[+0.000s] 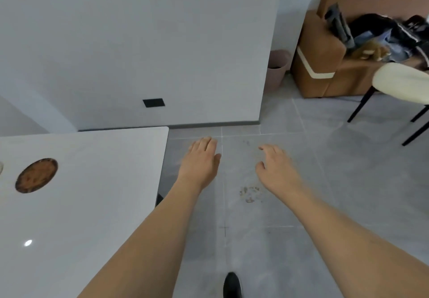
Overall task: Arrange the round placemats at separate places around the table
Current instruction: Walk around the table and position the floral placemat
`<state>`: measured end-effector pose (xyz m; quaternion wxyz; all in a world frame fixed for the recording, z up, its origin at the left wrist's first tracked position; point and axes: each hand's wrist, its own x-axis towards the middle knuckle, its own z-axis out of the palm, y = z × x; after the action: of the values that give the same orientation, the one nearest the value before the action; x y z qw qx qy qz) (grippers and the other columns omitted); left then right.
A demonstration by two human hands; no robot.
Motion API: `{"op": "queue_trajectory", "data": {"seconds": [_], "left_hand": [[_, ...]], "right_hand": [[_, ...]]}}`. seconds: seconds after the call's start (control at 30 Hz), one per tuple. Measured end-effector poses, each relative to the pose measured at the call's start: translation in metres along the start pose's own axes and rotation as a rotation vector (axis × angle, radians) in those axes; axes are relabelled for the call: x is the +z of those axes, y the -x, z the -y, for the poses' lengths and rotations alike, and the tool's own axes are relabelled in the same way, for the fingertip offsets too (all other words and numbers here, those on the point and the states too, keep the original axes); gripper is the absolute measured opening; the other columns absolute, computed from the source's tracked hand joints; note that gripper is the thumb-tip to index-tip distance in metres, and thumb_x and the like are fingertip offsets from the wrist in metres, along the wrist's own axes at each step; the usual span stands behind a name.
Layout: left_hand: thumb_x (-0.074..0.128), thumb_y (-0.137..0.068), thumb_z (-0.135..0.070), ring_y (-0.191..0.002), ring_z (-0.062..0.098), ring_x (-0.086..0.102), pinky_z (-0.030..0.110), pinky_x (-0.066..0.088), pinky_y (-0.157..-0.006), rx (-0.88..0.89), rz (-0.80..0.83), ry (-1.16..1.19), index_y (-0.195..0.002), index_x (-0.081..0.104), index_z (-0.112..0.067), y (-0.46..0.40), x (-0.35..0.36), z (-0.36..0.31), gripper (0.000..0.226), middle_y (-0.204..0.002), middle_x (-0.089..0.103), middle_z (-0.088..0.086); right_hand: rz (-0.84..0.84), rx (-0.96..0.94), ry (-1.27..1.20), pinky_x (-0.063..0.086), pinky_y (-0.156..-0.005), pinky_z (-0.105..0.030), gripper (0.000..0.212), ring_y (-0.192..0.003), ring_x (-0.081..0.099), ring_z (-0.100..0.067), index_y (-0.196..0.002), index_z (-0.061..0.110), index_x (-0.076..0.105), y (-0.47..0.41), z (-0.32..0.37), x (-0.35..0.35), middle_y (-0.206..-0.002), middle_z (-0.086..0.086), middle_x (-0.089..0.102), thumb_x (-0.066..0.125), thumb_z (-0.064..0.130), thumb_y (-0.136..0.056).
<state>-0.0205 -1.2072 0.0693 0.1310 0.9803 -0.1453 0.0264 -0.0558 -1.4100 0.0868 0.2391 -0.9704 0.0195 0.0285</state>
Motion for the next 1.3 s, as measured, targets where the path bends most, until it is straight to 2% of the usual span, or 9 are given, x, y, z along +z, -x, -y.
{"op": "queue_trajectory", "data": {"seconds": [0.17, 0.27, 0.37, 0.5, 0.63, 0.9, 1.03, 1.17, 1.3], "left_hand": [[0.041, -0.1, -0.028, -0.134, 0.027, 0.034, 0.039, 0.022, -0.117, -0.011, 0.056, -0.014, -0.137, 0.041, -0.007, -0.059, 0.015, -0.01, 0.043, -0.146, 0.041, 0.011], [0.039, -0.1, -0.029, -0.136, 0.028, 0.032, 0.039, 0.021, -0.117, -0.081, 0.033, 0.004, -0.141, 0.038, -0.007, -0.085, 0.011, -0.006, 0.046, -0.148, 0.039, 0.012], [0.039, -0.1, -0.029, -0.135, 0.028, 0.033, 0.038, 0.019, -0.116, -0.158, -0.026, -0.009, -0.141, 0.038, -0.007, -0.102, -0.005, 0.01, 0.046, -0.148, 0.039, 0.012], [0.043, -0.099, -0.028, -0.131, 0.029, 0.038, 0.038, 0.025, -0.113, -0.337, -0.123, -0.053, -0.139, 0.042, -0.006, -0.095, -0.03, 0.057, 0.045, -0.145, 0.044, 0.012], [0.043, -0.099, -0.027, -0.132, 0.029, 0.039, 0.038, 0.024, -0.113, -0.526, -0.194, -0.122, -0.137, 0.044, -0.006, -0.065, -0.051, 0.124, 0.044, -0.144, 0.045, 0.011], [0.047, -0.098, -0.023, -0.126, 0.034, 0.046, 0.045, 0.033, -0.111, -0.933, -0.358, -0.126, -0.132, 0.048, -0.002, 0.044, -0.075, 0.223, 0.04, -0.138, 0.051, 0.017], [0.053, -0.094, -0.018, -0.112, 0.037, 0.054, 0.045, 0.04, -0.1, -1.102, -0.352, -0.15, -0.123, 0.055, 0.002, 0.103, -0.075, 0.243, 0.035, -0.125, 0.058, 0.02], [0.052, -0.095, -0.018, -0.116, 0.036, 0.053, 0.044, 0.038, -0.104, -1.274, -0.366, -0.162, -0.126, 0.053, 0.002, 0.139, -0.078, 0.262, 0.037, -0.129, 0.056, 0.019], [0.048, -0.096, -0.02, -0.119, 0.034, 0.05, 0.042, 0.034, -0.106, -1.381, -0.313, -0.183, -0.128, 0.051, 0.0, 0.158, -0.083, 0.279, 0.038, -0.133, 0.054, 0.017]], "right_hand": [[0.07, -0.015, 0.025, 0.027, -0.11, -0.037, 0.051, -0.129, 0.038, -0.03, -0.139, 0.01, 0.038, -0.061, -0.024, -0.006, -0.141, -0.012, 0.044, 0.045, 0.018, -0.089], [0.152, -0.054, 0.045, 0.027, -0.111, -0.037, 0.051, -0.131, 0.037, -0.03, -0.139, 0.011, 0.037, -0.103, -0.024, -0.003, -0.143, -0.012, 0.042, 0.044, 0.02, -0.089], [0.204, -0.172, 0.053, 0.027, -0.111, -0.038, 0.051, -0.132, 0.037, -0.029, -0.139, 0.012, 0.037, -0.146, -0.004, -0.001, -0.142, -0.01, 0.043, 0.043, 0.02, -0.089], [0.256, -0.369, 0.087, 0.03, -0.109, -0.038, 0.05, -0.128, 0.04, -0.029, -0.138, 0.011, 0.039, -0.193, 0.055, 0.015, -0.139, -0.011, 0.046, 0.043, 0.02, -0.089], [0.347, -0.548, 0.086, 0.031, -0.109, -0.037, 0.049, -0.127, 0.041, -0.03, -0.137, 0.011, 0.039, -0.213, 0.134, 0.052, -0.139, -0.012, 0.046, 0.042, 0.018, -0.089], [0.487, -0.929, 0.069, 0.027, -0.111, -0.033, 0.049, -0.135, 0.036, -0.023, -0.14, 0.011, 0.038, -0.188, 0.282, 0.124, -0.147, -0.005, 0.04, 0.042, 0.016, -0.092], [0.595, -1.087, 0.089, 0.026, -0.112, -0.03, 0.049, -0.134, 0.036, -0.022, -0.141, 0.011, 0.037, -0.166, 0.339, 0.161, -0.147, -0.004, 0.039, 0.042, 0.015, -0.092], [0.692, -1.216, 0.071, 0.028, -0.111, -0.031, 0.049, -0.132, 0.039, -0.023, -0.139, 0.01, 0.039, -0.147, 0.388, 0.196, -0.145, -0.006, 0.042, 0.043, 0.013, -0.091], [0.793, -1.298, 0.048, 0.029, -0.11, -0.031, 0.048, -0.132, 0.039, -0.022, -0.139, 0.01, 0.039, -0.139, 0.427, 0.221, -0.145, -0.006, 0.042, 0.043, 0.013, -0.091]]}}
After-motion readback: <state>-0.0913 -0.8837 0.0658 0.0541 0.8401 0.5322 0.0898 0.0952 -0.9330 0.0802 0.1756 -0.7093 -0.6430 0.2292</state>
